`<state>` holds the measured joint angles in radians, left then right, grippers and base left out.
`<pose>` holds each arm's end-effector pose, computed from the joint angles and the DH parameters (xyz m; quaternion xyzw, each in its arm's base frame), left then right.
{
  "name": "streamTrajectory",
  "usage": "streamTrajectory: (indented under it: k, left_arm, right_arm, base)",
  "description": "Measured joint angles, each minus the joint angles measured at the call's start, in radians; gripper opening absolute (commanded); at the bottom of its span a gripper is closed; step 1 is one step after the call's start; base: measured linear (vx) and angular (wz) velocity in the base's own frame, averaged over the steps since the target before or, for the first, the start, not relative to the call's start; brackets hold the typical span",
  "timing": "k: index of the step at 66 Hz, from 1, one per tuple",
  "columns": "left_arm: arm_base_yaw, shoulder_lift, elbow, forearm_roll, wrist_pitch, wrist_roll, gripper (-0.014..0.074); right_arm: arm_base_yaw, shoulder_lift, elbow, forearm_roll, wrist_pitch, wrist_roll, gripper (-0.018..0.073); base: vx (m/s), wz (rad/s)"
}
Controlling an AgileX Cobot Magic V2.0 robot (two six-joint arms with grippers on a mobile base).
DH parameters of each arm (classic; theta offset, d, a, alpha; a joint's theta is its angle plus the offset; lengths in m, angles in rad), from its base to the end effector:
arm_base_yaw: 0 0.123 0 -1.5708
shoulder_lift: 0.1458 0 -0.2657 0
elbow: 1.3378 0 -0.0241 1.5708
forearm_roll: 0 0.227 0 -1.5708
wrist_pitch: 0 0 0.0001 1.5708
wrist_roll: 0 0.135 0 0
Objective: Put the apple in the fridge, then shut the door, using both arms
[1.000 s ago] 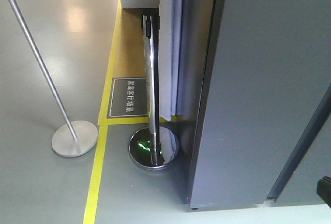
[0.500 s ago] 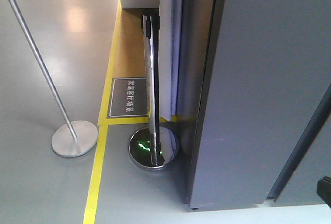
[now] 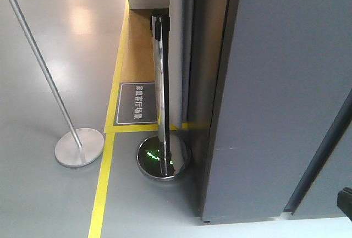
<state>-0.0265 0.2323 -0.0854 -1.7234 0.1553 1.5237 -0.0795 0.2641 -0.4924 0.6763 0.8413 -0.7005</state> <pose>0.1138 -0.0238 0.2268 -0.0097 0.7195 -0.1336 0.6815 0.0792 0.0569 0.2755 -0.1849 0.7992 0.1213 0.5589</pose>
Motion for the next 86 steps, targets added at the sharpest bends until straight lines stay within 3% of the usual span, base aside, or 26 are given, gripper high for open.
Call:
streamTrajectory:
  k: [22,28,32,39,46,55,62,67,75,86]
  left_arm:
    - [0.0,0.0,0.0,0.006,-0.017,0.003,-0.0008]
    - [0.0,0.0,0.0,0.146,0.005,-0.006,-0.0008]
    - [0.0,0.0,0.0,0.347,0.066,-0.04,-0.0008]
    - [0.0,0.0,0.0,0.642,0.187,-0.238,-0.0008]
    - [0.0,0.0,0.0,0.902,0.214,-0.575,-0.0008]
    - [0.0,-0.025,0.0,1.137,0.154,-0.99,-0.0008]
    - [0.0,-0.077,0.0,1.307,0.088,-1.232,-0.0008]
    - [0.0,-0.113,0.0,1.419,0.069,-1.326,-0.0008]
    - [0.0,-0.165,0.0,1.542,0.067,-1.364,-0.0008]
    - [0.0,-0.237,0.04,1.596,0.011,-1.373,-0.0008]
  right_arm:
    - [0.0,0.0,0.0,0.0,0.0,0.0,-0.0006]
    - [0.0,0.0,0.0,0.0,0.0,0.0,-0.0006]
    - [0.0,0.0,0.0,0.001,0.0,0.0,-0.0006]
    - [0.0,0.0,0.0,0.001,0.0,0.0,-0.0006]
    - [0.0,0.0,0.0,0.001,0.0,0.0,-0.0006]
    - [0.0,0.0,0.0,0.001,0.0,0.0,-0.0006]
    - [0.0,0.0,0.0,0.001,0.0,0.0,-0.0004]
    - [0.0,0.0,0.0,0.001,0.0,0.0,-0.0003]
    - [0.0,0.0,0.0,0.001,0.0,0.0,-0.0003]
    - [0.0,0.0,0.0,0.001,0.0,0.0,-0.0003]
  base:
    - [0.0,0.0]
    - [0.0,0.0]
    - [0.0,0.0]
    - [0.0,0.0]
    - [0.0,0.0]
    - [0.0,0.0]
    - [0.0,0.0]
    - [0.0,0.0]
    - [0.0,0.0]
    - [0.0,0.0]
